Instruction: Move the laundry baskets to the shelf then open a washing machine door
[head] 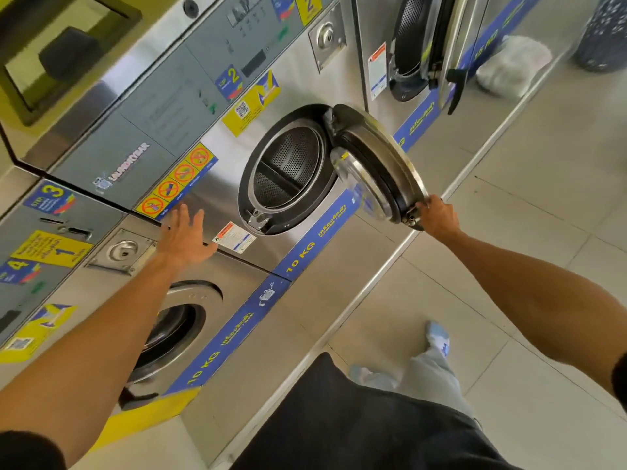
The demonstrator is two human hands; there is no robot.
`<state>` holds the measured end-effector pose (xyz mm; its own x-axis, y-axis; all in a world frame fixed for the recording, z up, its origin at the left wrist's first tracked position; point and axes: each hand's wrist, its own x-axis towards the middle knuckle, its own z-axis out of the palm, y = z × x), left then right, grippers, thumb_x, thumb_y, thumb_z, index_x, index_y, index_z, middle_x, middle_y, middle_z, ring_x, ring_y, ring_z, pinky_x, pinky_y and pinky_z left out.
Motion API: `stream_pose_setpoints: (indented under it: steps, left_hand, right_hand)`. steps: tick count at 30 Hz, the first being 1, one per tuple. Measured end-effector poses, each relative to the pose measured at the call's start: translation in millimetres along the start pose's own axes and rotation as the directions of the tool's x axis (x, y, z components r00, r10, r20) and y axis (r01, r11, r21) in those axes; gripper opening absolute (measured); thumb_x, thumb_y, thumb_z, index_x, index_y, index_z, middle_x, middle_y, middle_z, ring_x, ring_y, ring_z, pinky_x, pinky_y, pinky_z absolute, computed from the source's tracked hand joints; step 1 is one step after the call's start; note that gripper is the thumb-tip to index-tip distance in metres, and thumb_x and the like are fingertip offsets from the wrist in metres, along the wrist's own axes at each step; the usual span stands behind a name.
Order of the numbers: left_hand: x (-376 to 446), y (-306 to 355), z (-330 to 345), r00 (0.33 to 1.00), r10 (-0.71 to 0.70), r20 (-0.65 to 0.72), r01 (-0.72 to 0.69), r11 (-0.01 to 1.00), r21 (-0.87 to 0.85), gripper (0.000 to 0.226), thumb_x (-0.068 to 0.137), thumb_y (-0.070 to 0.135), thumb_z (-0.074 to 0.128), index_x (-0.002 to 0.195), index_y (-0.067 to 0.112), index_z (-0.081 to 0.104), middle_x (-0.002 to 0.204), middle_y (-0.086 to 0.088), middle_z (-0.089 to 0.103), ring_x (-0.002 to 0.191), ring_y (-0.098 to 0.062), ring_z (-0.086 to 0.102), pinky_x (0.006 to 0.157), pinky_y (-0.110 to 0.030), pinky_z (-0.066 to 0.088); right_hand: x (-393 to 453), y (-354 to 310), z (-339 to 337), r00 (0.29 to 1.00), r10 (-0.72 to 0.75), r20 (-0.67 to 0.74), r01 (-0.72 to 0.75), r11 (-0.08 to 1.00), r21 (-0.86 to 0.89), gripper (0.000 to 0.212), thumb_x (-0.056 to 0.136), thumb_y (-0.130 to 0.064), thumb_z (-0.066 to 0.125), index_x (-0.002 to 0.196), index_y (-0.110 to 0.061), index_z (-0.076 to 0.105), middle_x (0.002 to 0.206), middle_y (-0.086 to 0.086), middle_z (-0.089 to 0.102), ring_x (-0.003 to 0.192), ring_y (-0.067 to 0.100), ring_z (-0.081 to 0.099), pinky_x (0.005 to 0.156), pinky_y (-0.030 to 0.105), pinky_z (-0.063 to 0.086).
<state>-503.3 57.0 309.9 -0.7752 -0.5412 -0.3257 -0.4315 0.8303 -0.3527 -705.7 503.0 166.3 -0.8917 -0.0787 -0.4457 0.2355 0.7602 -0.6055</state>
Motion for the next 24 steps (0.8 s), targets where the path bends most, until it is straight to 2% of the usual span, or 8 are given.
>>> stream_pose_setpoints:
  steps: [5, 9, 14, 17, 20, 24]
  left_hand:
    - [-1, -3, -14, 0.999, 0.012, 0.033, -0.011, 0.999, -0.047, 0.099, 0.084, 0.047, 0.071, 0.157, 0.013, 0.014, 0.163, -0.022, 0.008, 0.151, -0.038, 0.010, 0.120, -0.052, 0.021]
    - [0, -3, -19, 0.997, 0.018, 0.073, -0.013, 0.998, -0.064, 0.100, 0.083, 0.046, 0.072, 0.157, 0.014, 0.013, 0.163, -0.021, 0.008, 0.151, -0.039, 0.011, 0.118, -0.054, 0.023]
    - [-6, -2, -24, 0.999, 0.016, 0.048, -0.011, 0.993, -0.113, 0.096, 0.083, 0.042, 0.072, 0.156, 0.010, 0.018, 0.163, -0.019, 0.013, 0.151, -0.038, 0.012, 0.118, -0.055, 0.025]
    - [-14, 6, -22, 0.998, 0.014, 0.059, -0.004, 0.986, -0.165, 0.093, 0.087, 0.042, 0.069, 0.156, 0.012, 0.014, 0.164, -0.016, 0.012, 0.152, -0.034, 0.009, 0.118, -0.055, 0.025]
    - [-26, 17, -19, 0.996, -0.028, 0.081, 0.047, 0.970, -0.239, 0.090, 0.088, 0.043, 0.066, 0.156, 0.014, 0.014, 0.164, -0.013, 0.015, 0.151, -0.033, 0.015, 0.116, -0.054, 0.027]
    - [-53, 32, -11, 0.996, -0.053, 0.069, 0.073, 0.937, -0.342, 0.087, 0.088, 0.043, 0.066, 0.155, 0.015, 0.017, 0.162, -0.014, 0.019, 0.149, -0.033, 0.020, 0.114, -0.053, 0.029]
  right_hand:
    - [22, 1, -24, 0.996, 0.086, 0.038, -0.088, 0.995, 0.044, 0.047, 0.105, -0.031, 0.038, 0.136, 0.004, 0.047, 0.134, 0.032, 0.053, 0.125, 0.047, 0.050, 0.103, 0.047, 0.042]
    - [27, 2, -35, 0.992, 0.089, 0.085, -0.090, 0.996, 0.011, 0.047, 0.106, -0.032, 0.038, 0.137, 0.002, 0.048, 0.135, 0.031, 0.053, 0.126, 0.046, 0.050, 0.105, 0.044, 0.041]
    - [24, 2, -43, 0.988, 0.062, 0.140, -0.063, 0.998, 0.008, 0.047, 0.104, -0.034, 0.041, 0.139, -0.003, 0.049, 0.136, 0.027, 0.053, 0.127, 0.042, 0.051, 0.106, 0.043, 0.042]
    - [19, 2, -53, 0.986, -0.003, 0.165, 0.016, 0.997, -0.075, 0.048, 0.104, -0.036, 0.041, 0.135, 0.000, 0.048, 0.132, 0.028, 0.055, 0.122, 0.043, 0.053, 0.103, 0.045, 0.043]
    - [16, 5, -66, 0.973, -0.136, 0.184, 0.162, 0.978, -0.133, 0.053, 0.100, -0.037, 0.052, 0.133, 0.003, 0.044, 0.127, 0.031, 0.056, 0.119, 0.046, 0.054, 0.100, 0.048, 0.045]
    - [16, -9, -86, 0.942, -0.237, 0.236, 0.287, 0.936, -0.204, 0.073, 0.097, -0.042, 0.057, 0.150, -0.002, 0.027, 0.140, 0.029, 0.050, 0.132, 0.044, 0.046, 0.108, 0.053, 0.039]
